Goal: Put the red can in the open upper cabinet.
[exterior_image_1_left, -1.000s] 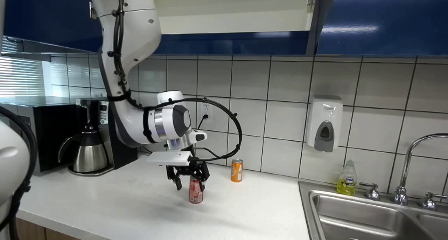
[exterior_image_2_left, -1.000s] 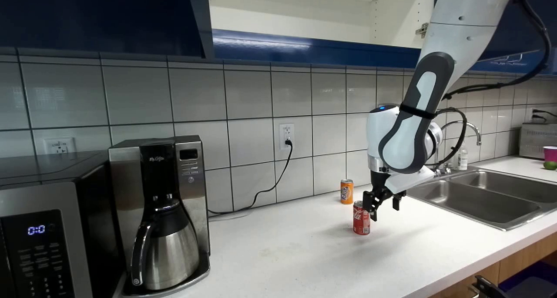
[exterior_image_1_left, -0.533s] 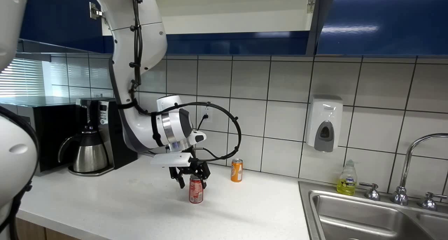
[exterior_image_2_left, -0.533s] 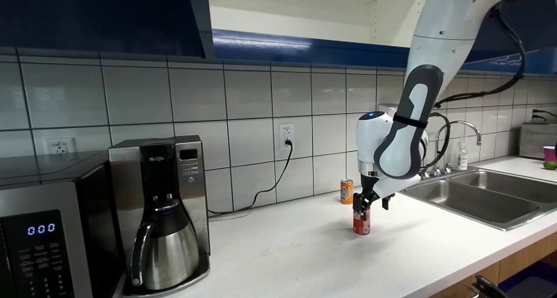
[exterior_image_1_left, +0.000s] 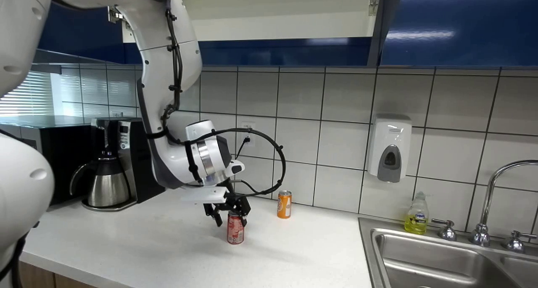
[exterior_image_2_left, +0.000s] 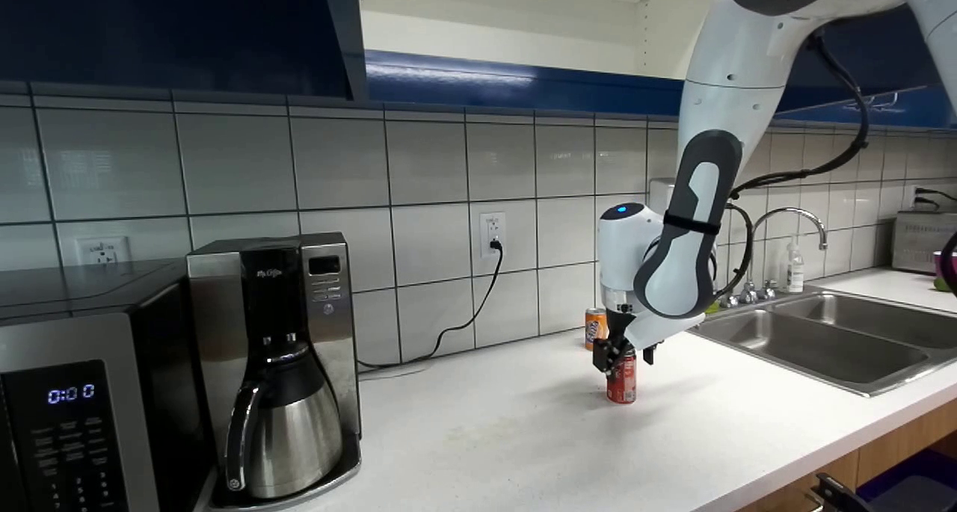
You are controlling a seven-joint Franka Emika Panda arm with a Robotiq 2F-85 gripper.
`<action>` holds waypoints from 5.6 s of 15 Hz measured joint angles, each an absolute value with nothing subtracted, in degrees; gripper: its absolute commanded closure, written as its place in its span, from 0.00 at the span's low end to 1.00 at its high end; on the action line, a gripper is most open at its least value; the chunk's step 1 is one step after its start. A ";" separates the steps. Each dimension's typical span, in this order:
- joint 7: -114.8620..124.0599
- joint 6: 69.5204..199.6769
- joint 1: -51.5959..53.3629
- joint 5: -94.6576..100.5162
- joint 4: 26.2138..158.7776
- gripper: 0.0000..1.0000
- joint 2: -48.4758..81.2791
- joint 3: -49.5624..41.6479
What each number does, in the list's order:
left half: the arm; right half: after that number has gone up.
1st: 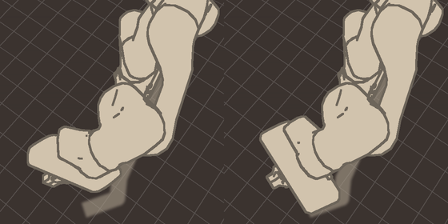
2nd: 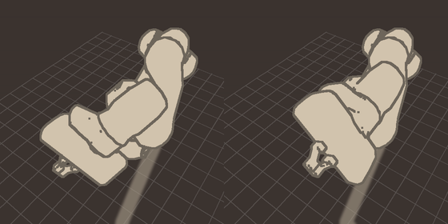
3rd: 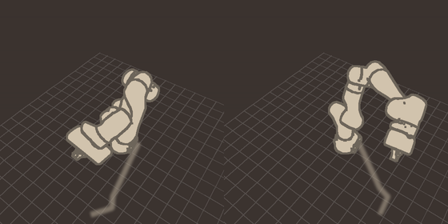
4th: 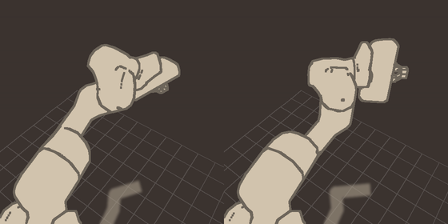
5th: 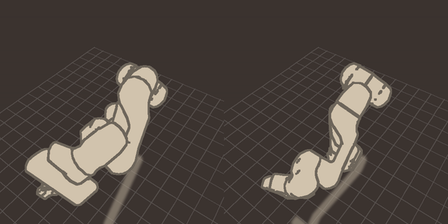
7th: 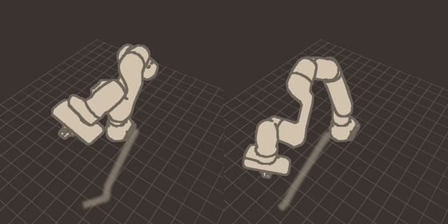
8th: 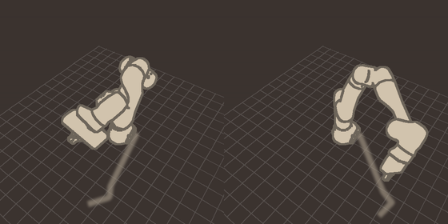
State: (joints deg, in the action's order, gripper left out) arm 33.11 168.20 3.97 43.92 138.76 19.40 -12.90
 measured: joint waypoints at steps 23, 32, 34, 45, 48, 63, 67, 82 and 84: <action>35.62 171.80 10.26 44.25 135.56 0.59 23.65 -19.50; 35.62 172.34 10.73 43.91 135.58 0.59 23.79 -19.90; 35.62 172.26 10.73 43.64 135.69 0.59 23.70 -19.80; 34.08 165.77 10.68 39.51 139.94 0.59 15.26 -17.29; 31.28 161.65 10.68 36.69 141.57 0.59 10.90 -16.18; 14.07 132.85 5.26 19.67 143.25 0.59 -12.80 -3.78; 12.67 127.87 4.89 17.93 143.18 0.59 -17.98 -2.34; 11.34 113.64 4.82 14.86 135.52 0.59 -28.93 0.85; 11.34 112.90 4.82 14.81 133.76 0.59 -29.38 1.17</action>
